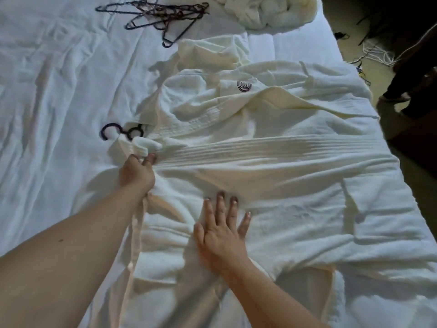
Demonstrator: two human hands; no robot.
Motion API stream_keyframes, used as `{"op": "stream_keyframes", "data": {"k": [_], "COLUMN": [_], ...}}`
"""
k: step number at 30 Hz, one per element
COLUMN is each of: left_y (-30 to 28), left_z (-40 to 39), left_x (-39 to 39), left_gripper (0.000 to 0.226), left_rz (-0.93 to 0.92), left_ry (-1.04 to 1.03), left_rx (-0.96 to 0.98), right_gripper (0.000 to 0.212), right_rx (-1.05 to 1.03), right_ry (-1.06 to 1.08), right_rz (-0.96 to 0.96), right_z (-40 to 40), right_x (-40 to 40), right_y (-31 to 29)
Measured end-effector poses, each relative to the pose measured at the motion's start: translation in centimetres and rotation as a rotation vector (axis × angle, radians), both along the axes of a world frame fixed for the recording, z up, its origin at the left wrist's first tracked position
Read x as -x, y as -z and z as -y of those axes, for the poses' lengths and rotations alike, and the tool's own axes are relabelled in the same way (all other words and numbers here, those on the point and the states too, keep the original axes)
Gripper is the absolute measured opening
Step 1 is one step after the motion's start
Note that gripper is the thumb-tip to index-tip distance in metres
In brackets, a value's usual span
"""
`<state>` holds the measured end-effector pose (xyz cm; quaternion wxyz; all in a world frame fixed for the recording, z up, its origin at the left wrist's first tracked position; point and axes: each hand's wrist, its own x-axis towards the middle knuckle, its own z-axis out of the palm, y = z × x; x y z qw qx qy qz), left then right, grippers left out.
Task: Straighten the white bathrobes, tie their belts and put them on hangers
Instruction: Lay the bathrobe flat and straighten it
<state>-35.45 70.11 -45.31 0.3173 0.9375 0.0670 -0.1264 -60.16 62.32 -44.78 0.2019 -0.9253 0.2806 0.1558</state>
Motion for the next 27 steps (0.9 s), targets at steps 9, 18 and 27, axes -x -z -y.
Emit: {"op": "stream_keyframes", "data": {"k": [9, 18, 27], "left_y": [-2.4, -4.2, -5.1], "left_z": [0.6, 8.9, 23.7], "left_x": [3.8, 21.9, 37.6], "left_gripper": [0.049, 0.034, 0.034], "left_rz": [0.188, 0.496, 0.564], "left_ry": [-0.144, 0.797, 1.528], "left_rx": [0.090, 0.227, -0.024], "right_gripper": [0.050, 0.050, 0.031], "right_rx": [-0.440, 0.199, -0.469], "right_ry": [0.143, 0.639, 1.496], "right_rz": [0.252, 0.379, 0.626], "right_z": [4.1, 13.8, 25.1], "right_x": [1.8, 18.0, 26.9], "right_y": [-2.8, -6.1, -5.3]}}
